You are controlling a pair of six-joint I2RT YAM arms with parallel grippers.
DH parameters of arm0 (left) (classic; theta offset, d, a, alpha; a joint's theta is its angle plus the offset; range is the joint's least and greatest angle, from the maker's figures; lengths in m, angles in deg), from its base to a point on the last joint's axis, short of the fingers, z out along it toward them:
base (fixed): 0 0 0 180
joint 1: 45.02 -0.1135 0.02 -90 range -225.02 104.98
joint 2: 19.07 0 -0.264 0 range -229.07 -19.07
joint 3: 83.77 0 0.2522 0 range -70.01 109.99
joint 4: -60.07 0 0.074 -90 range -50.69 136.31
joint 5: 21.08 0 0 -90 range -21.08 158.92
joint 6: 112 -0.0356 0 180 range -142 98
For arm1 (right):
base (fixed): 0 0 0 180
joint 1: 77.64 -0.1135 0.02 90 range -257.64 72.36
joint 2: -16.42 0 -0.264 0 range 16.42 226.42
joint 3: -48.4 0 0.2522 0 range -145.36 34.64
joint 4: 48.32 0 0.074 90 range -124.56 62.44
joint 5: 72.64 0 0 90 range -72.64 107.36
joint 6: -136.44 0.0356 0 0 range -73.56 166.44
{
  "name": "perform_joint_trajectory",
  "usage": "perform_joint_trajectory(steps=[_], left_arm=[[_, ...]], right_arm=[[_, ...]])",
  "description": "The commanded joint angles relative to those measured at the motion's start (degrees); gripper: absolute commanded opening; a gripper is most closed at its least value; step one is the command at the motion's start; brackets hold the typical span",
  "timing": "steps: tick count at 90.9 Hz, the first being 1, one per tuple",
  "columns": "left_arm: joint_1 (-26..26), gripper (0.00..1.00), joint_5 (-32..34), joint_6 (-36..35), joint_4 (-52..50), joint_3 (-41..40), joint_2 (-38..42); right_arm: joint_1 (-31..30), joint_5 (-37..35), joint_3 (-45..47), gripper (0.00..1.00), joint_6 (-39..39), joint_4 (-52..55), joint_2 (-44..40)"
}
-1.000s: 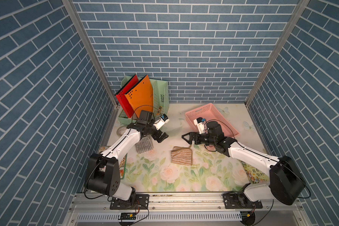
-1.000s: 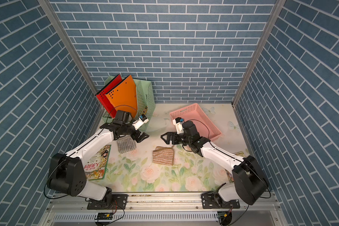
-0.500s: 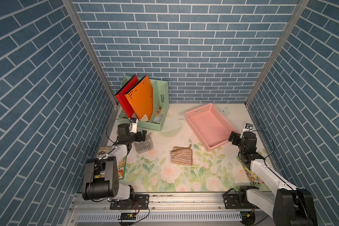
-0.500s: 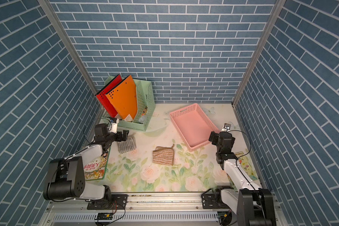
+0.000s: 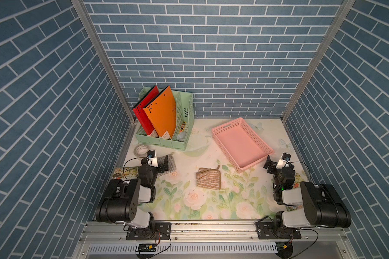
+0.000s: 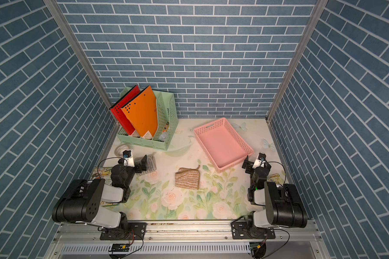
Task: Fold the square dishcloth
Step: Reset both arms
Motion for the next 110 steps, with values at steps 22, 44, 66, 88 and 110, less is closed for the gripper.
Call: perform_joint_trajectory(steps=[22, 44, 66, 88, 110], left_arm=[[0.9, 1.0, 6.7, 0.5, 1.2, 4.1, -0.5], [0.9, 1.0, 6.7, 0.5, 1.7, 4.0, -0.6], [0.9, 1.0, 6.7, 0.6, 1.6, 4.1, -0.7], [0.9, 1.0, 6.7, 0.6, 1.6, 4.0, -0.8], [0.9, 1.0, 6.7, 0.6, 1.8, 3.9, -0.7]], right_arm=[[-4.0, 2.8, -6.4, 1.0, -7.1, 1.5, 2.7], [-4.1, 2.9, -6.4, 1.0, -7.1, 1.8, 2.7], [-4.1, 2.9, -6.4, 1.0, -7.1, 1.7, 2.6], [-4.1, 2.9, -6.4, 1.0, -7.1, 1.7, 2.7], [-4.1, 2.9, -6.4, 1.0, -7.1, 1.7, 2.6]])
